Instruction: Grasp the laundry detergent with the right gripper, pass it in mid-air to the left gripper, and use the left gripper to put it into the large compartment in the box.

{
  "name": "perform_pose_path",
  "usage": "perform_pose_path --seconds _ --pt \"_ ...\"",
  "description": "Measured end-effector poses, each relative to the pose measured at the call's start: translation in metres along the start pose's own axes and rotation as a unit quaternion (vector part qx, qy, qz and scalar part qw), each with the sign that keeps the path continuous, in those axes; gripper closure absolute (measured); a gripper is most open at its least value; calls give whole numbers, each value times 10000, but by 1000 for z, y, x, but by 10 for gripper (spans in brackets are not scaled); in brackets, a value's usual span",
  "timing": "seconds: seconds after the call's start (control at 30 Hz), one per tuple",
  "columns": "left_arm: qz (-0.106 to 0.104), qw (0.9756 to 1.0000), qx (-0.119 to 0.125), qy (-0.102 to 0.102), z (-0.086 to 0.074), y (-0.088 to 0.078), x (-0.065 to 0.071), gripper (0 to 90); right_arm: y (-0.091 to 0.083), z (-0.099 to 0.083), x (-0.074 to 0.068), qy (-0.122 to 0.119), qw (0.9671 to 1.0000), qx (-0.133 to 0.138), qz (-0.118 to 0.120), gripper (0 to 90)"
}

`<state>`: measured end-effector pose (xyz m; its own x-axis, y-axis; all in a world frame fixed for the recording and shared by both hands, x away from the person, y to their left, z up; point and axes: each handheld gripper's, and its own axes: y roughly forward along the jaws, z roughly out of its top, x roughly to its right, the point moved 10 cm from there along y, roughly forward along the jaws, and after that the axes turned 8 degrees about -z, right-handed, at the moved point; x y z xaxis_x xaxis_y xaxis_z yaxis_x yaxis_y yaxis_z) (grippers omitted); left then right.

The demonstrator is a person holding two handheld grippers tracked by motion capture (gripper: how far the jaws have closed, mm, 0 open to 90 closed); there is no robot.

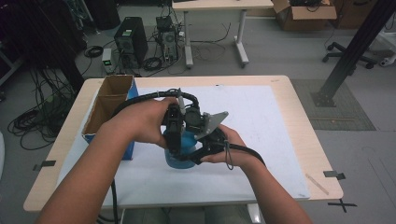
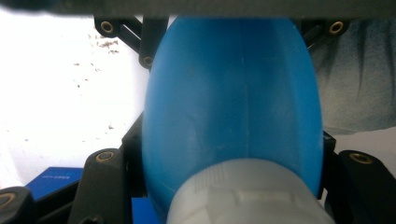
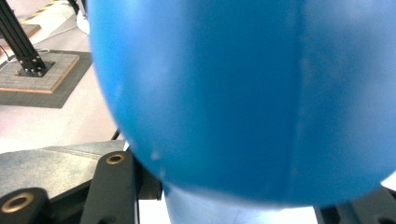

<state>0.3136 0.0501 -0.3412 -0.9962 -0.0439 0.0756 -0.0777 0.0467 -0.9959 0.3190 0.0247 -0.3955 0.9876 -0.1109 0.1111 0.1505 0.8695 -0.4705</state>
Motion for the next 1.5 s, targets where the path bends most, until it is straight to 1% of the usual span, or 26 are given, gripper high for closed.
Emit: perform_pose_path --seconds 0.03,0.07,0.13,0.23,0.27,0.3,0.37,0.4,0.7,0.83,0.9,1.1,1.23,1.3,1.37,1.5 --pt "-2 9998 166 -138 3 2 2 397 0 0 0 6 10000 0 -1 453" --pt "6 10000 -60 56 -1 -1 -1 397 0 0 0 9 10000 11 -1 452" --pt "6 9999 -116 70 -1 -2 -3 397 0 0 1 13 10000 49 -26 445" --pt "-4 9999 -98 31 -2 -3 -4 397 0 -1 2 38 9999 119 -54 423" --pt "2 10000 -75 15 -2 -4 -4 397 -1 -1 2 95 9998 183 -18 413" --pt "-10 10000 -79 14 -3 -5 -5 397 -1 -2 2 209 9994 272 -9 387" --pt "-5 10000 -58 7 -3 -6 -6 397 -2 -3 3 225 9992 317 -9 375" --pt "9 10000 -27 4 -3 -6 -6 397 -3 -5 5 231 9988 420 -19 362" --pt "40 10000 -38 -19 0 -7 -8 397 -7 -7 7 347 9980 530 -36 308" --pt "67 10000 -32 -14 0 -8 -9 397 -8 -8 9 440 9976 540 -58 249" --pt "86 10000 -25 -16 0 -9 -9 397 -7 -10 10 501 9973 534 -81 235" --pt "86 10000 -24 -5 1 -11 -8 397 -7 -10 11 545 9967 595 -90 201" --pt "91 10000 -27 -22 1 -12 -8 397 -6 -9 11 580 9964 615 -83 149" --pt "100 9999 -33 -1 1 -13 -8 397 -7 -8 12 604 9962 620 -113 105" --pt "87 10000 -29 -33 0 -13 -8 397 -7 -8 11 600 9961 636 -94 89" --pt "100 9999 -23 -61 1 -14 -10 397 -8 -9 10 641 9958 647 -23 9"
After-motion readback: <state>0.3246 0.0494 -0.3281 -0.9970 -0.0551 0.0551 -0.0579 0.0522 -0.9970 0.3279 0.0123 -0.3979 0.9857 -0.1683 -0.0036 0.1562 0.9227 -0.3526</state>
